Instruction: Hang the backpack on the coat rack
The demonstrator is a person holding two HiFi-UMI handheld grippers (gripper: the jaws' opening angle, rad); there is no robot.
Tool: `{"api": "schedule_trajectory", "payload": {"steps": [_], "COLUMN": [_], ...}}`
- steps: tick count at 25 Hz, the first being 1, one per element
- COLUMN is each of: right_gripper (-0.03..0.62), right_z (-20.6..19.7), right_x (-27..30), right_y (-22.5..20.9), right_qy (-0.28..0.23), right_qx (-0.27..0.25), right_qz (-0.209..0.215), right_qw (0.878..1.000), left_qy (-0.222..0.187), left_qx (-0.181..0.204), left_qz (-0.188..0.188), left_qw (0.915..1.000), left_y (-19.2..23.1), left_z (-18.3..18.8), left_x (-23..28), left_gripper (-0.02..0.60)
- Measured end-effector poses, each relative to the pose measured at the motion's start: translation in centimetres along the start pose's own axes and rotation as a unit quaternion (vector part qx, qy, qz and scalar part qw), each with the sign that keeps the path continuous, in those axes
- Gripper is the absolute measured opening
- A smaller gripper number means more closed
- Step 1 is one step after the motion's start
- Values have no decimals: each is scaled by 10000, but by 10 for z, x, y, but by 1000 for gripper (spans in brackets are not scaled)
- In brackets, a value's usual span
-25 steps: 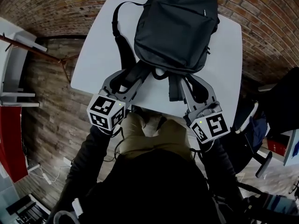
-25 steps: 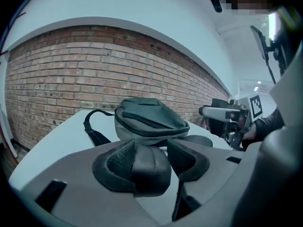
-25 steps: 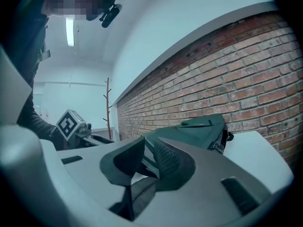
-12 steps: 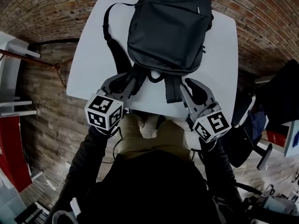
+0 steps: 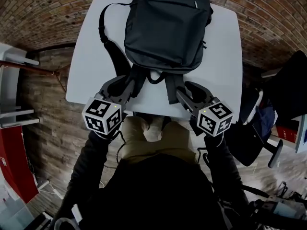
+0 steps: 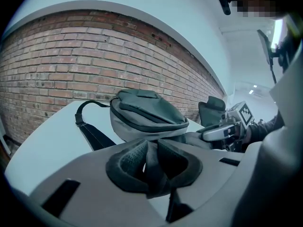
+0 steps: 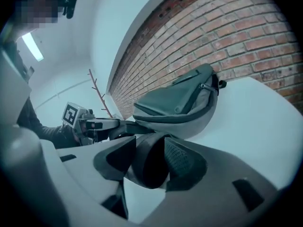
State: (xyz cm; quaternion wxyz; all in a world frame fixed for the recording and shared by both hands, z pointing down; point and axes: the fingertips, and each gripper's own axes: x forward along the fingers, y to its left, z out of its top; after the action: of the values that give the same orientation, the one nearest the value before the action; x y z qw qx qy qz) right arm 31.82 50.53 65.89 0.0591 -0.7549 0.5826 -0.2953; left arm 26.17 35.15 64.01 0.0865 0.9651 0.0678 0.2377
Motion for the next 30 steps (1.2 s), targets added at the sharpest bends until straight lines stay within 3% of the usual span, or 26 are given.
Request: {"api": "schedule_trajectory", "payload": {"steps": [6,10,15,19,25,30], "right_gripper": [176,95,55,52,52,51], "right_z": [-6,-4,21,66,172,261], "right_x": [8,11,2,-15,-58,-90], "right_y": [11,14,21,40,74,97], "right_qy": [218,267,-187,-710,-1499,-2047], "right_qx": [240,228,-102,-572,-973,-1324], "right_qz": [470,614,787,955,982,996], "right_qw": [9984,9975,9967,9912,9790,9647], "left_qy": [-5,0,-446,-1069,-1746,-2342], "left_qx": [-32,48,-118,-295,2,134], "left_qz": [-57,-133,-316,-543,-701,-798], "left_qw": [10000,9999,9984,9923,9821,9688], "left_y": [-1,-8,-14,-24,-52,-65], "left_z": [-3,-2,20,67,169,255], "left_x": [1,5,0,-19,-53,-77], "left_gripper": [77,67,58,57,57,55]}}
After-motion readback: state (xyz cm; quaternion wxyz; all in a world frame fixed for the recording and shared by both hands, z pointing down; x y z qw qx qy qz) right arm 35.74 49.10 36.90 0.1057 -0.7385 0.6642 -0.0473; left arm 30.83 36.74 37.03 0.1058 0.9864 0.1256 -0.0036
